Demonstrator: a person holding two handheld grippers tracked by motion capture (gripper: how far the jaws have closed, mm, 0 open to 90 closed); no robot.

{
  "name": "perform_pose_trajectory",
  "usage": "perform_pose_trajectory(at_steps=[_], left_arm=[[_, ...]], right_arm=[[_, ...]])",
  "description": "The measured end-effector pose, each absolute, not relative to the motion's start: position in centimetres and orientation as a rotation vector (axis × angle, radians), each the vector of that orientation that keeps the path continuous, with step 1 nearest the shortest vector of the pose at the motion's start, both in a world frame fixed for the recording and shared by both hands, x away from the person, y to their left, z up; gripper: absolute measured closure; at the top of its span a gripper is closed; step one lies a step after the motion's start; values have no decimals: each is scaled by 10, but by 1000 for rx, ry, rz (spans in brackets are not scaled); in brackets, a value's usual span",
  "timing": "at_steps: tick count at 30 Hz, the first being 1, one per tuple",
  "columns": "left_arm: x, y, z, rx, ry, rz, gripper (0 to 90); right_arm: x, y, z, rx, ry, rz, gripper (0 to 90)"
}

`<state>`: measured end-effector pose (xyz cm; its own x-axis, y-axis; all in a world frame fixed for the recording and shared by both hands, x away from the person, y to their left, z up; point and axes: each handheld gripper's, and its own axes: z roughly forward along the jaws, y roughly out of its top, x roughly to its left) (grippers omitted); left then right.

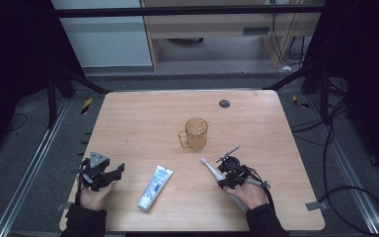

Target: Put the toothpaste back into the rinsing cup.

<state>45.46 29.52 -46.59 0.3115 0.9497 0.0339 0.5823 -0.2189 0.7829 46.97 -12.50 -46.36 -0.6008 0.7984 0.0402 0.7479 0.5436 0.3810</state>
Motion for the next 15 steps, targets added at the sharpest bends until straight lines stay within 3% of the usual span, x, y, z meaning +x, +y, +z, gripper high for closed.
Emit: perform_pose_trajectory(at_steps=[15], left_arm=[[455, 295, -466, 1907, 1358, 693, 387]], right_arm=[[473, -123, -469, 1354, 2652, 510, 637]])
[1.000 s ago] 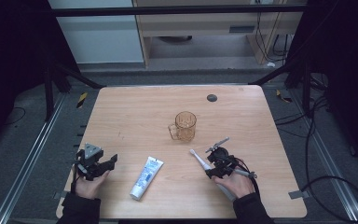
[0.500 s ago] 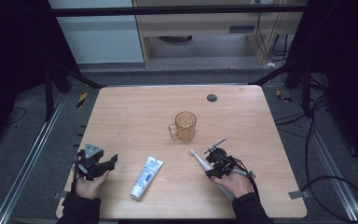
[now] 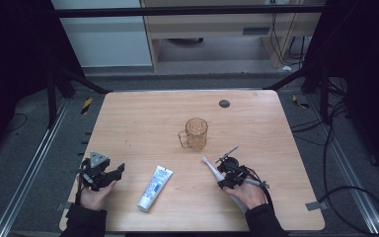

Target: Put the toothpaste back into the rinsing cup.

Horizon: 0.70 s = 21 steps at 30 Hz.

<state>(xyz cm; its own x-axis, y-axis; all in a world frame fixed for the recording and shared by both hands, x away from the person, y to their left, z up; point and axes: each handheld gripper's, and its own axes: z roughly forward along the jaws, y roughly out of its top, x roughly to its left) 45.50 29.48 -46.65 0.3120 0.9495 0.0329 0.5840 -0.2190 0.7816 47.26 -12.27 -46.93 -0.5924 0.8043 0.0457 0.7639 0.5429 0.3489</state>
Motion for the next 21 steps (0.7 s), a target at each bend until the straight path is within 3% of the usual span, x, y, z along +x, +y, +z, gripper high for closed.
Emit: perform_pose_trajectory(at_steps=[21], left_arm=[[455, 295, -466, 1906, 1360, 689, 386]], right_arm=[[472, -122, -465, 1343, 2640, 508, 669]])
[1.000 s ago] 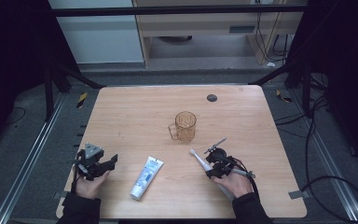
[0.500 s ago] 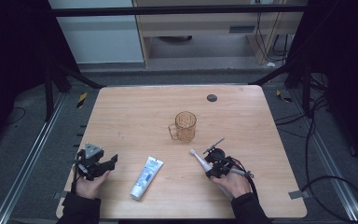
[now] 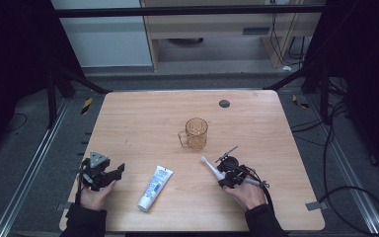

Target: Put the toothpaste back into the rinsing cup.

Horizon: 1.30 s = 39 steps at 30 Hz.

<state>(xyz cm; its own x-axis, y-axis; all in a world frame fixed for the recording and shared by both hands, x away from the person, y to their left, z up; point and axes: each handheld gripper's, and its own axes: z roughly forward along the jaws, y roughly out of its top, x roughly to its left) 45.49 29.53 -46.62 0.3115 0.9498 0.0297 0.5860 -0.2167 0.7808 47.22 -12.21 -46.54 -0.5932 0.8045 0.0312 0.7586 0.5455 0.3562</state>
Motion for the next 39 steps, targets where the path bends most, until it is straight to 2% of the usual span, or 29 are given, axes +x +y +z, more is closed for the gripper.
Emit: perform_pose_trajectory(at_steps=[14, 39], left_arm=[[455, 295, -466, 1904, 1360, 691, 386], [455, 297, -466, 1889, 1369, 698, 386]], right_arm=[[466, -130, -442, 1334, 2609, 671, 671], [458, -160, -393, 1287, 2039, 1296, 670]])
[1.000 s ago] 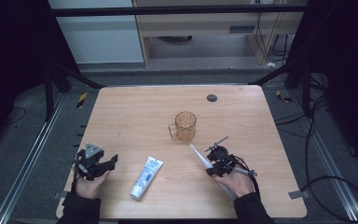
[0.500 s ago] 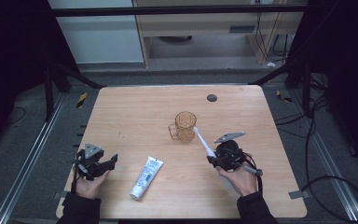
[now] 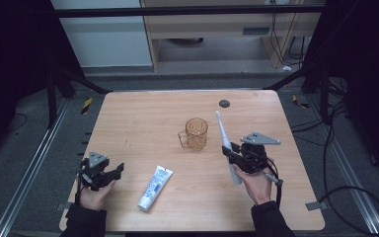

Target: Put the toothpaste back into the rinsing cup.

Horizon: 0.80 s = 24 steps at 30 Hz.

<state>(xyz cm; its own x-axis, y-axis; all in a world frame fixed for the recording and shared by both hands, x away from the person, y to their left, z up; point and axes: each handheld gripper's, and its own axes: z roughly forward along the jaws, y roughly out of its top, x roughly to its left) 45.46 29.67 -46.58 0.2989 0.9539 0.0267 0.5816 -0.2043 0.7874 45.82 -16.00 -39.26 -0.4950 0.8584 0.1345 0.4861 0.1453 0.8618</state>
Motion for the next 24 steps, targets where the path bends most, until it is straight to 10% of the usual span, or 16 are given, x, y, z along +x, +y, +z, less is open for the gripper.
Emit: perform_pose_trajectory(at_steps=[24], left_arm=[[454, 298, -466, 1878, 1374, 701, 387]], right_arm=[[494, -142, -374, 1285, 1657, 1499, 670]])
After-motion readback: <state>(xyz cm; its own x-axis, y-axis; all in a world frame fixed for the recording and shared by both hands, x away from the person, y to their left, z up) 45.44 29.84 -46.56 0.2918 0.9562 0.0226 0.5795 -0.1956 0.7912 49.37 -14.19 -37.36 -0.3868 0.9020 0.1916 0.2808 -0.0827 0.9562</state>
